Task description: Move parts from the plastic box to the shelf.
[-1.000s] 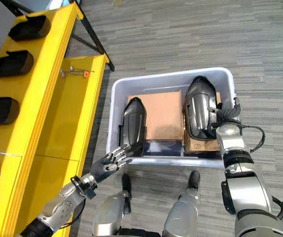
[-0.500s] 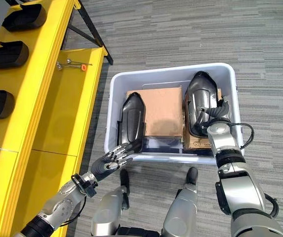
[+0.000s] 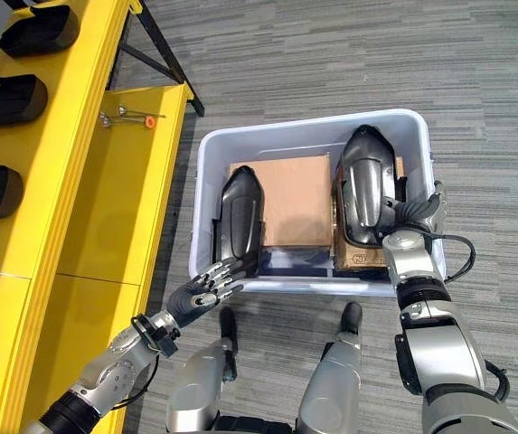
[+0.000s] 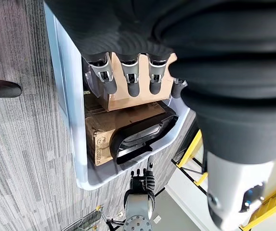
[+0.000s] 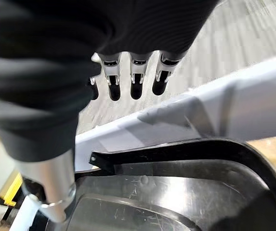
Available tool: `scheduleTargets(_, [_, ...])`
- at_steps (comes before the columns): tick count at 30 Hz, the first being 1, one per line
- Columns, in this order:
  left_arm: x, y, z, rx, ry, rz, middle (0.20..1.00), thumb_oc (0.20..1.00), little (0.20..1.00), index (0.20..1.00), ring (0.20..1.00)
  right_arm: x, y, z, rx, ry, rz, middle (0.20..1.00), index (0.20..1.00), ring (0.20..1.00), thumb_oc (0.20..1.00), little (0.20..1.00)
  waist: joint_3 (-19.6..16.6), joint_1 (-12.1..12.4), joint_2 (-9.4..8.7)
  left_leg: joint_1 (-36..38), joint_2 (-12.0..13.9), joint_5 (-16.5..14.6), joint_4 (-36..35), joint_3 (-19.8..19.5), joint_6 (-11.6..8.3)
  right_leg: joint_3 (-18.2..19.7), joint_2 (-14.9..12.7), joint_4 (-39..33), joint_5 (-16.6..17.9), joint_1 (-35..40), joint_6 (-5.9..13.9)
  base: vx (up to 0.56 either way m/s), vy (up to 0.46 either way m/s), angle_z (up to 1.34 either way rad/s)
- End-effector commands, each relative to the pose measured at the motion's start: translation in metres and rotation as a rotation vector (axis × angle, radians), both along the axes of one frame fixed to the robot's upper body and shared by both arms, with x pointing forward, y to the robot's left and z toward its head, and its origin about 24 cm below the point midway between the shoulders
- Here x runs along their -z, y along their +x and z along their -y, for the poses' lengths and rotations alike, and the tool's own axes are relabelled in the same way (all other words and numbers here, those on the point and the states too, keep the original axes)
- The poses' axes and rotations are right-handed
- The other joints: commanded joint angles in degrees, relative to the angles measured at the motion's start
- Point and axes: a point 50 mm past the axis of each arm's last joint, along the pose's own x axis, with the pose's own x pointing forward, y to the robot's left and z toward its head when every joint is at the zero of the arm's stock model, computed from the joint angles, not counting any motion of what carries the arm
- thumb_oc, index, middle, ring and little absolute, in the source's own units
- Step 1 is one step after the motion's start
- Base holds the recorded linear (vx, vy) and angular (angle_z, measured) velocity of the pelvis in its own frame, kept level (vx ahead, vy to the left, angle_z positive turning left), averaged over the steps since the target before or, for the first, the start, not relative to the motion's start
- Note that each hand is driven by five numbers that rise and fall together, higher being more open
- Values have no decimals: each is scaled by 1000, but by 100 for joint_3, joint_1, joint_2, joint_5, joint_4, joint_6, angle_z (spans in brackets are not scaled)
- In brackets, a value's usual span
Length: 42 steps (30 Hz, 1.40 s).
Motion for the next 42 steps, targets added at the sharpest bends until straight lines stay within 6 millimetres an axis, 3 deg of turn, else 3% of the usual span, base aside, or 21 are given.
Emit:
scheduleTargets(1, [-19,-6,11,22,-92,83,1000,1000,1000,1000,1000,-27,8,4,-10,24,93,1000,1000,1000,1000,1000,54,64,146,-281,-125,3,353,-97,260,-254,131,1090,-861,-44,-374,0,0,0])
scheduleTargets(10, [-18,-7,11,24,-97,79,1000,1000,1000,1000,1000,-44,12,2,-73,-129,132,1000,1000,1000,1000,1000,54,60,178,-333,-126,12,371,-94,255,-226,108,1170,-874,-145,-370,-6,2,-3])
scheduleTargets(11, [-18,-7,11,27,-99,83,1000,1000,1000,1000,1000,-56,15,-8,-133,-215,181,1000,1000,1000,1000,1000,54,43,174,-356,-127,14,375,-94,262,-212,109,1172,-867,-175,-363,0,0,0])
scheduleTargets(15, [-19,-7,13,24,-106,88,1000,1000,1000,1000,1000,-68,16,-27,-211,-333,250,1000,1000,1000,1000,1000,54,-18,162,-359,-127,25,349,-63,271,-179,117,1129,-832,-200,-346,0,0,0])
scheduleTargets(20, [-19,-4,12,26,-105,92,1000,1000,1000,1000,1000,-61,15,-39,-247,-268,261,1000,1000,1000,1000,1000,54,-82,165,-374,-133,16,340,-44,279,-125,119,1076,-809,-230,-336,-3,-2,-3])
scheduleTargets(31, [-22,2,13,39,-88,96,1000,1000,1000,1000,1000,-39,15,-16,-185,-114,166,1000,1000,1000,1000,1000,54,-36,245,-398,-161,8,350,-84,274,-153,74,1136,-826,-274,-338,0,0,0])
scheduleTargets(42, [-21,1,13,57,-78,87,1000,1000,1000,1000,1000,-39,21,-20,-282,-105,102,1000,1000,1000,1000,1000,54,25,262,-476,-156,29,381,-76,262,-189,29,1250,-843,-384,-344,0,0,0])
